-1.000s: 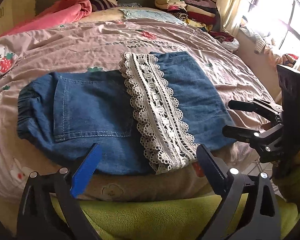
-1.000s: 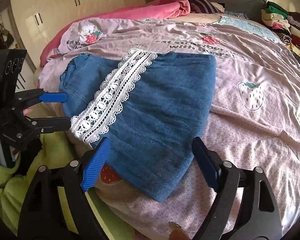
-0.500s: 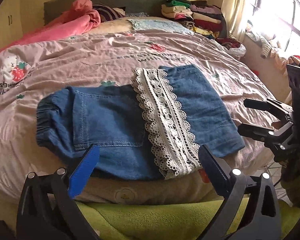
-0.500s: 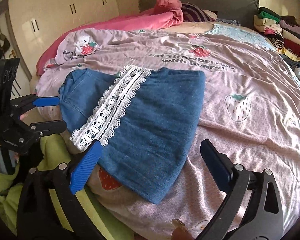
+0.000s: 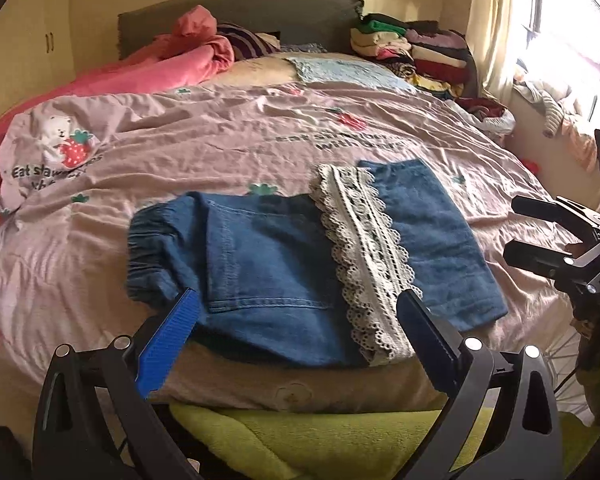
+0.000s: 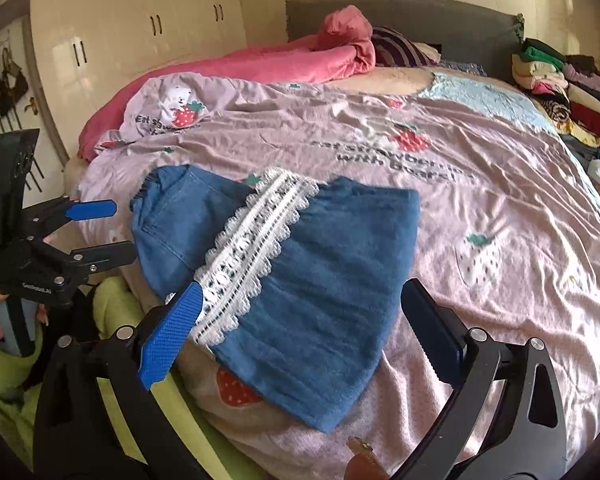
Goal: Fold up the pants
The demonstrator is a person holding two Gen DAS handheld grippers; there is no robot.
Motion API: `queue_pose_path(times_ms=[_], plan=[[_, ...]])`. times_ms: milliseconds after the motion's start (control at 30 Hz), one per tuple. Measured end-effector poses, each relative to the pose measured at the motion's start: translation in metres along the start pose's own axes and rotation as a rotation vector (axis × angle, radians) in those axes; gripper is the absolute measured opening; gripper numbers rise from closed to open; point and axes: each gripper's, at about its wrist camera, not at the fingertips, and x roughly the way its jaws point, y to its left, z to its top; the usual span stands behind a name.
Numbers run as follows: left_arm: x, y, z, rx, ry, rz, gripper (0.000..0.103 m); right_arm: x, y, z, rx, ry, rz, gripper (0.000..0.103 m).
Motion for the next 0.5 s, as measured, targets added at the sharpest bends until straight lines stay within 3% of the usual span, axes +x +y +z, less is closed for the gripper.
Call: queue_pose_path(times_ms=[500], plan=[[-0.001, 0.04, -0.005, -0.092, 0.001, 0.068, 0.099, 0.028, 0.039, 0.044, -0.1, -0.016, 0.061, 0.094]])
